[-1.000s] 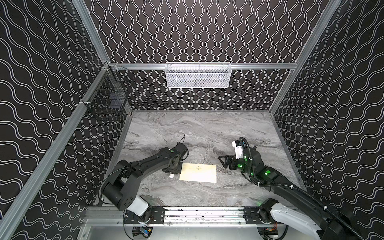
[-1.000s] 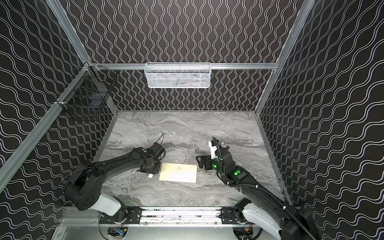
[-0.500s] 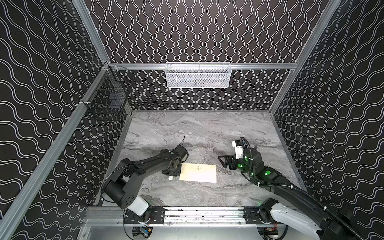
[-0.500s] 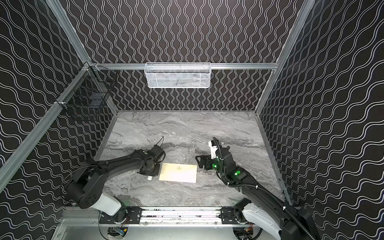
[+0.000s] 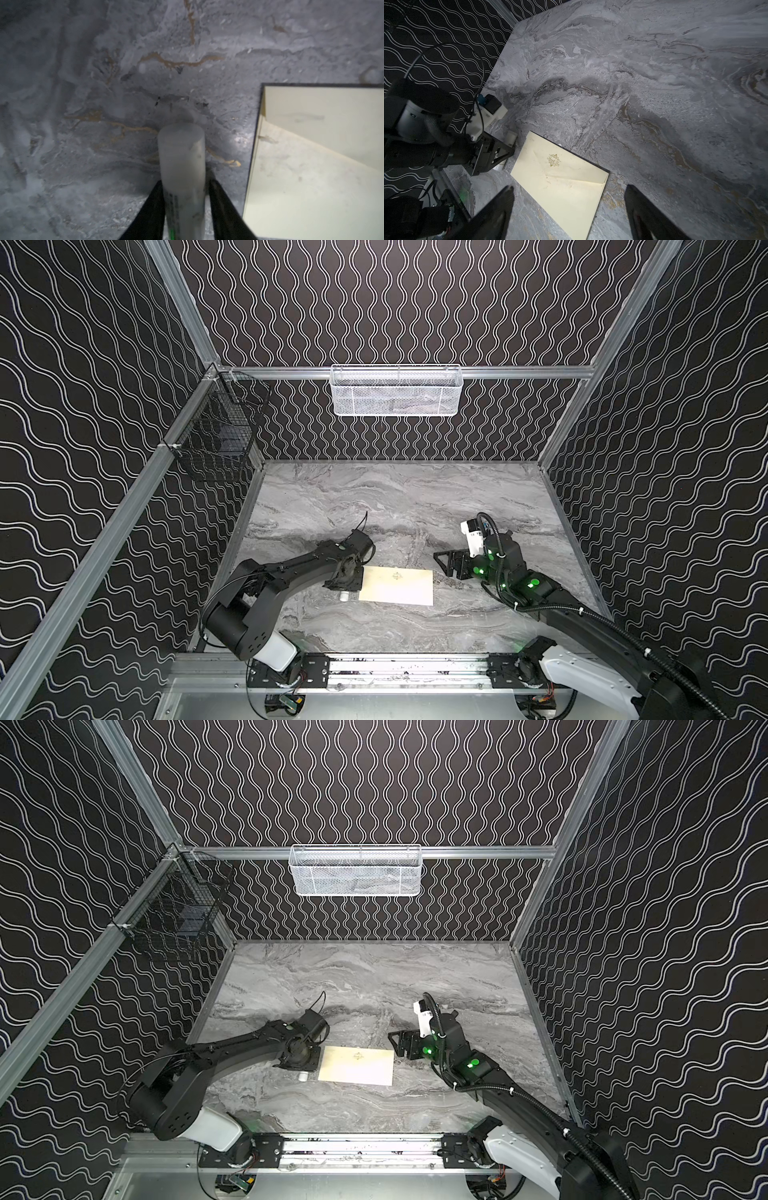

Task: Place the letter into the envelope and seal it

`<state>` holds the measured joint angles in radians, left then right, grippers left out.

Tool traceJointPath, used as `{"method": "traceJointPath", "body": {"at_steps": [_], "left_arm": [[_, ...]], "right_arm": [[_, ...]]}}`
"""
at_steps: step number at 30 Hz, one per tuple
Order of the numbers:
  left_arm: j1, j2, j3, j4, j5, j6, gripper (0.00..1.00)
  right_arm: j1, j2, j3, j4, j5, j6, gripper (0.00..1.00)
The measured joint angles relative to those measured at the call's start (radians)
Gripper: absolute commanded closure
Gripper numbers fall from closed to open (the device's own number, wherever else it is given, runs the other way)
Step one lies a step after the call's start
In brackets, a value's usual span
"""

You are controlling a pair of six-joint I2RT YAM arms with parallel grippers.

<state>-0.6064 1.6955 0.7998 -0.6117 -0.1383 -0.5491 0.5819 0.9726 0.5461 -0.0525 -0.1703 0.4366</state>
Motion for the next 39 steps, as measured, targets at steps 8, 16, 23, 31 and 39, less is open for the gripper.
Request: {"method": "traceJointPath", "body": {"at_steps": [8,16,23,31,39], "left_arm": [[0.012,-0.005,-0.004,0.012,0.028,0.000,0.54],[0.014,-0.011,-0.007,0.018,0.049,0.003,0.47],[0.015,-0.012,-0.007,0.016,0.048,0.003,0.44],[0.016,-0.028,-0.007,0.012,0.048,0.003,0.43],[0.016,-0.031,-0.005,0.012,0.048,0.004,0.42]], "right_arm": [[0.000,0.009,0.000,0.004,-0.035,0.000,0.17],[0.000,0.014,0.004,0.007,-0.050,0.000,0.16],[0.000,-0.001,0.004,0.006,-0.052,0.000,0.16],[0.000,-0.008,0.004,0.006,-0.054,0.014,0.16],[0.000,-0.016,0.002,0.006,-0.056,0.019,0.16]]}}
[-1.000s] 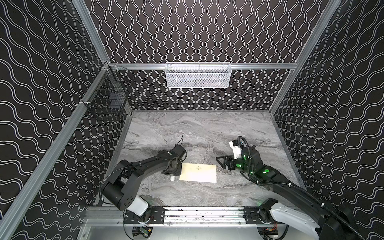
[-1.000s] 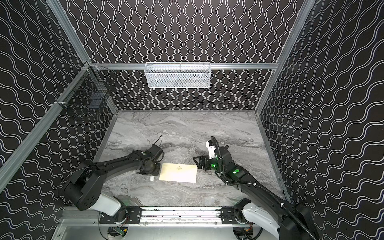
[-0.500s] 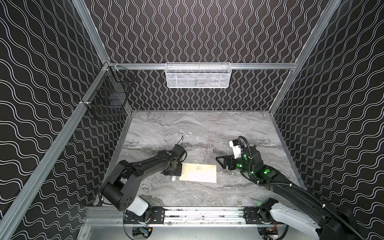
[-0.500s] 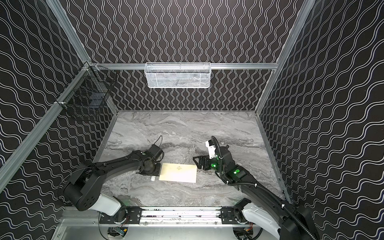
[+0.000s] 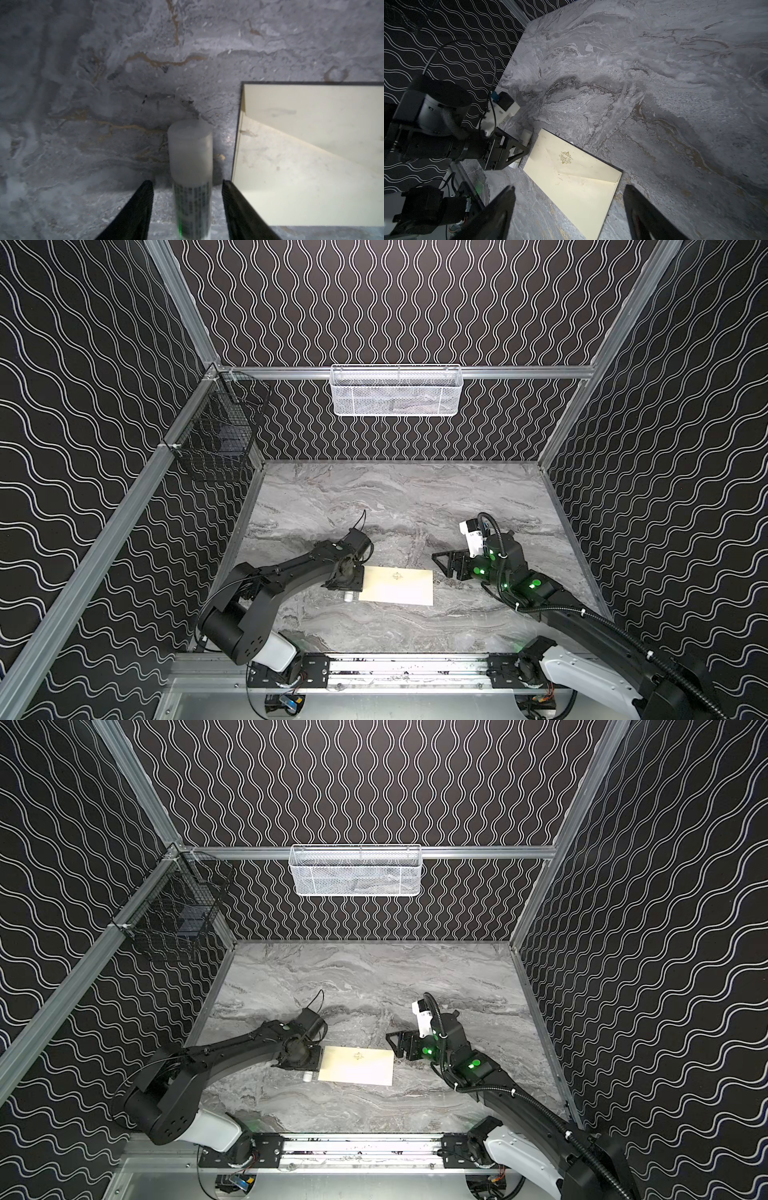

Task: Place the letter into the envelope and seal it

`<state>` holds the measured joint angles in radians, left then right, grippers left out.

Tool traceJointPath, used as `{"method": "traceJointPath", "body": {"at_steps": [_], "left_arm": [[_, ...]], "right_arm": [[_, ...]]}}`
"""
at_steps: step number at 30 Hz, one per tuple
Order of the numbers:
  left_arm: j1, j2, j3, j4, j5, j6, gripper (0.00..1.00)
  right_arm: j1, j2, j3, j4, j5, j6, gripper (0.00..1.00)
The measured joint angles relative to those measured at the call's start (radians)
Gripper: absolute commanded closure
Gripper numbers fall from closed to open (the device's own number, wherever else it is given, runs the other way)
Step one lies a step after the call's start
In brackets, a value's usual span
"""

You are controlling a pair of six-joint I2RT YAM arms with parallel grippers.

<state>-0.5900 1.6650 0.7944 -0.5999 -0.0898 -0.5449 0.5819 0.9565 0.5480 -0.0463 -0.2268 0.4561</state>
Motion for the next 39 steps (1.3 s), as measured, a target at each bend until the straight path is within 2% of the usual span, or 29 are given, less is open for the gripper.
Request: {"method": "traceJointPath", "body": {"at_steps": [29,35,39], "left_arm": [[0.000,-0.014,0.011,0.001,0.007,0.003,0.38],[0.000,-0.041,0.011,0.001,0.000,0.002,0.36],[0.000,-0.203,-0.001,0.032,-0.054,0.002,0.10]], "right_arm": [[0.001,-0.028,-0.002,-0.005,0.000,0.005,0.16],[0.002,-0.034,-0.007,-0.007,0.009,0.002,0.13],[-0.001,-0.069,-0.044,0.004,0.143,-0.066,0.03]]}}
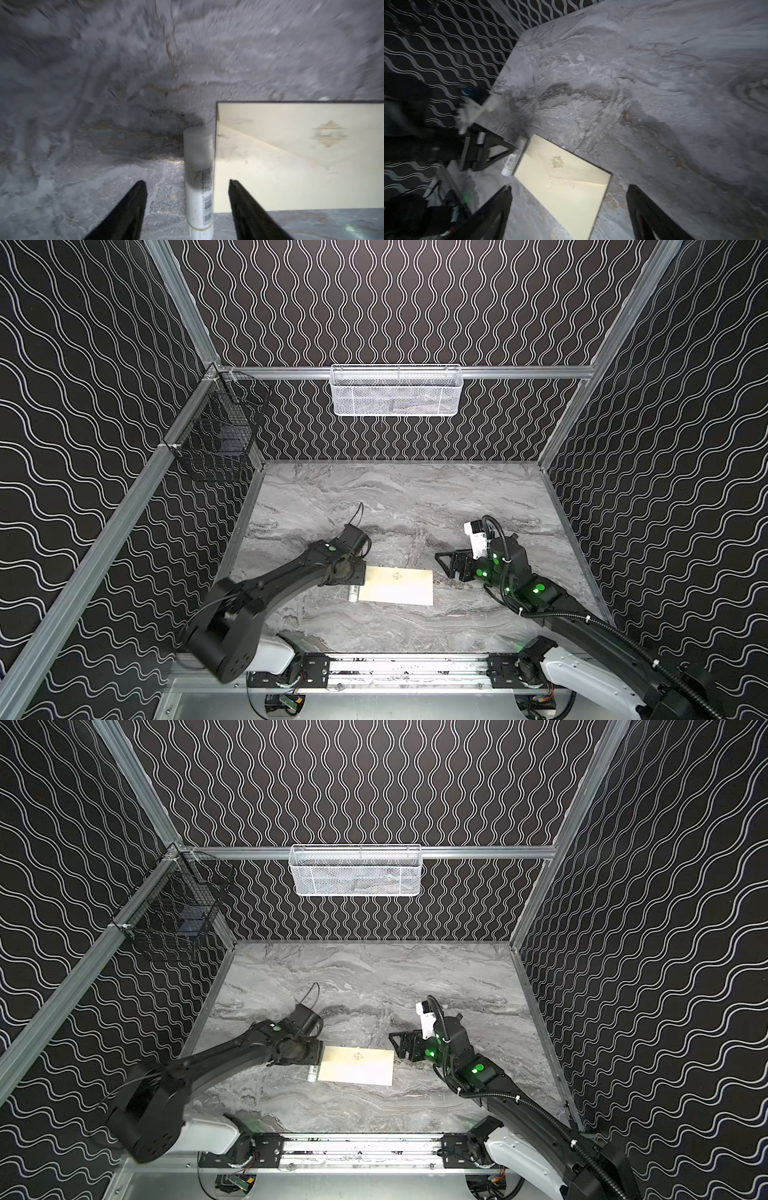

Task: Place the letter into the envelope and seal it

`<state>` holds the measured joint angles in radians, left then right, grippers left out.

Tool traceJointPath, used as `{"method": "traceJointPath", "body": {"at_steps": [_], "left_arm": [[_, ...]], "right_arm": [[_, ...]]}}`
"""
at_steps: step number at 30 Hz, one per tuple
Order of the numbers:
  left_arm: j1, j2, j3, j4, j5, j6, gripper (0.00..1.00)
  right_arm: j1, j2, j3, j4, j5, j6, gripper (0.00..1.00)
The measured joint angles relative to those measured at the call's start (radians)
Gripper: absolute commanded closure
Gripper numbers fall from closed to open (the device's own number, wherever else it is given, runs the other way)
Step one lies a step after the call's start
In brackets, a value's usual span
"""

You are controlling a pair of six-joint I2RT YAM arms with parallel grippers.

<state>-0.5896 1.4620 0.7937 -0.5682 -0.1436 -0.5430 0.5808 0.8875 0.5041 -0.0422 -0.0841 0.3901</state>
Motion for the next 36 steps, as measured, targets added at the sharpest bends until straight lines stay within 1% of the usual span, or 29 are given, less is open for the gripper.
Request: {"method": "traceJointPath", "body": {"at_steps": [1,3,5,7,8,10,11,13,14,16,18,20,23,25,27,28,29,32,33,34,36], "left_arm": [[0.000,-0.062,-0.006,0.016,-0.024,0.001,0.02],[0.000,-0.194,-0.037,0.090,-0.083,0.024,0.01],[0.000,-0.322,-0.114,0.223,-0.169,0.077,0.01],[0.001,-0.393,-0.209,0.360,-0.265,0.156,0.15],[0.001,-0.406,-0.263,0.436,-0.323,0.190,0.15],[0.013,-0.407,-0.348,0.559,-0.398,0.269,0.16],[0.029,-0.404,-0.367,0.583,-0.412,0.299,0.15],[0.071,-0.376,-0.373,0.690,-0.422,0.391,0.14],[0.092,-0.356,-0.373,0.746,-0.423,0.427,0.14],[0.164,-0.278,-0.373,0.863,-0.396,0.514,0.15],[0.235,-0.200,-0.393,0.971,-0.348,0.584,0.15],[0.282,-0.122,-0.409,1.054,-0.301,0.630,0.14],[0.330,-0.019,-0.398,1.150,-0.214,0.681,0.13],[0.373,0.018,-0.393,1.199,-0.163,0.702,0.14],[0.411,0.040,-0.384,1.236,-0.118,0.703,0.15],[0.428,0.053,-0.383,1.266,-0.093,0.702,0.12],[0.436,0.069,-0.384,1.300,-0.073,0.702,0.10],[0.451,0.111,-0.408,1.382,-0.016,0.692,0.09],[0.463,0.129,-0.415,1.407,-0.009,0.682,0.04],[0.477,0.153,-0.418,1.434,-0.011,0.672,0.01],[0.506,0.188,-0.418,1.456,0.010,0.649,0.01]], "right_arm": [[-0.001,-0.013,-0.019,0.030,0.051,-0.043,0.02],[-0.004,-0.029,-0.082,0.151,0.158,-0.152,0.00],[-0.016,0.000,-0.193,0.351,0.280,-0.307,0.00],[-0.048,0.096,-0.269,0.533,0.388,-0.426,0.00],[-0.065,0.153,-0.299,0.614,0.434,-0.470,0.00],[-0.095,0.259,-0.365,0.815,0.518,-0.541,0.00],[-0.114,0.315,-0.394,0.919,0.541,-0.571,0.01],[-0.164,0.421,-0.433,1.101,0.558,-0.620,0.01],[-0.192,0.469,-0.443,1.182,0.569,-0.637,0.01],[-0.249,0.571,-0.459,1.355,0.583,-0.651,0.01],[-0.293,0.649,-0.463,1.458,0.568,-0.649,0.01],[-0.323,0.686,-0.460,1.502,0.567,-0.640,0.00],[-0.402,0.669,-0.446,1.555,0.521,-0.587,0.00],[-0.468,0.659,-0.433,1.561,0.485,-0.536,0.00],[-0.496,0.674,-0.416,1.560,0.438,-0.507,0.00],[-0.505,0.686,-0.407,1.558,0.415,-0.503,0.00],[-0.515,0.685,-0.397,1.539,0.389,-0.493,0.00],[-0.563,0.658,-0.314,1.419,0.294,-0.467,0.00],[-0.583,0.657,-0.287,1.387,0.251,-0.454,0.00],[-0.607,0.657,-0.261,1.349,0.216,-0.450,0.00],[-0.632,0.657,-0.243,1.294,0.172,-0.425,0.00]]}}
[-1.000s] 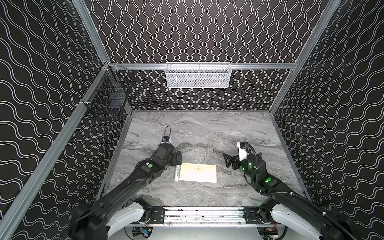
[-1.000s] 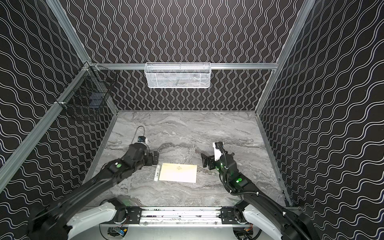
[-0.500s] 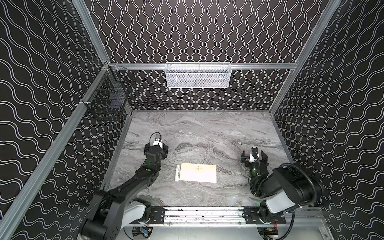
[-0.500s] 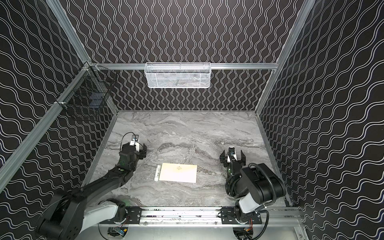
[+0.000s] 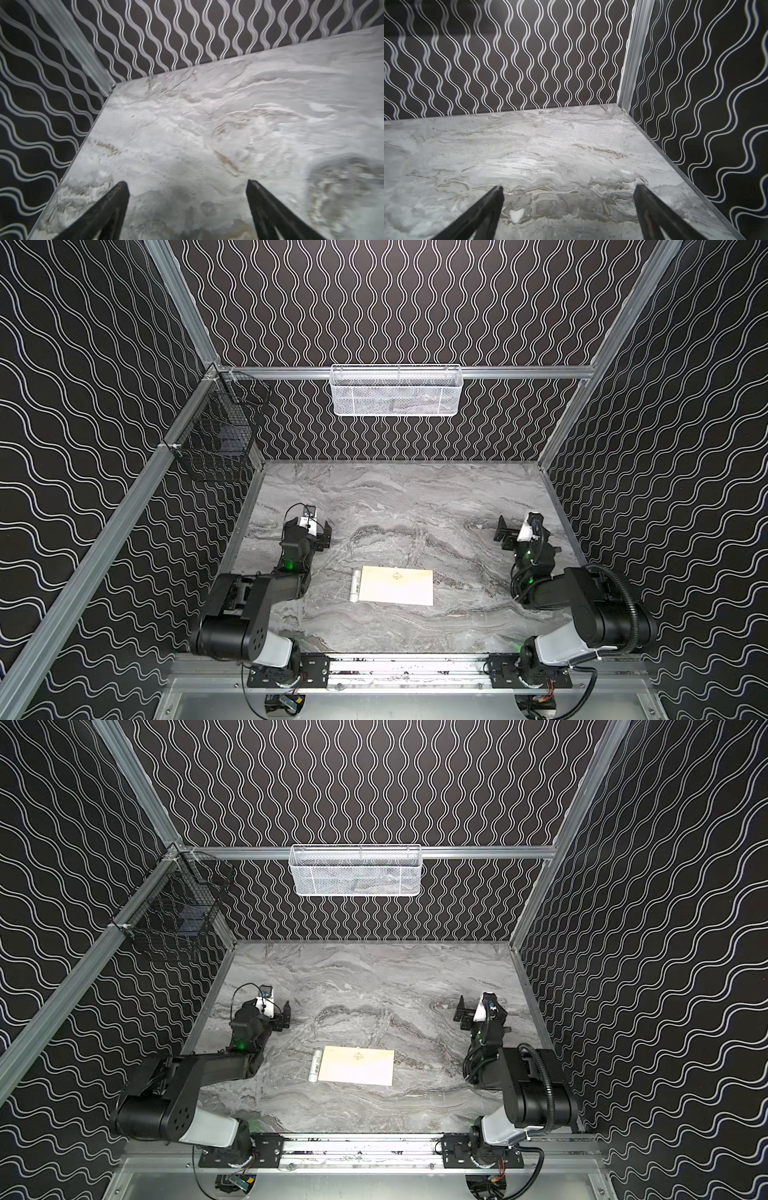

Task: Place the letter into the envelope and seal it

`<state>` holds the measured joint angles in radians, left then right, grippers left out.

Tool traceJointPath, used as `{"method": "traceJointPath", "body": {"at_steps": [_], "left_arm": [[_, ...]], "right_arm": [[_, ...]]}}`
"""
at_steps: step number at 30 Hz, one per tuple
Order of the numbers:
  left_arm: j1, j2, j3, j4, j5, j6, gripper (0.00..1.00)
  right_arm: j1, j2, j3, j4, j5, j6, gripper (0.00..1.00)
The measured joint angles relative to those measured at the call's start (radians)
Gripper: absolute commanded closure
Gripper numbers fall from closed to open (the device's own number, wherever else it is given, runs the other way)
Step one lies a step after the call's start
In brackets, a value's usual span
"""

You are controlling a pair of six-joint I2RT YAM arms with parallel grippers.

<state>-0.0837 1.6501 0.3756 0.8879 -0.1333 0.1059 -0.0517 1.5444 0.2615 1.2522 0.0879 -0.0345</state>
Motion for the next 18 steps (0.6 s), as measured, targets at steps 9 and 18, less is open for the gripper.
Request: {"method": "traceJointPath", "body": {"at_steps": [9,18], "left_arm": [[0.033,0.020,0.013,0.059,0.069,-0.029,0.01],[0.033,0.017,0.005,0.068,0.085,-0.029,0.01]], "right_arm": [[-0.002,-0.002,0.001,-0.083,-0.059,0.017,0.00],[-0.003,0.009,0.032,-0.141,-0.079,0.020,0.00]]}}
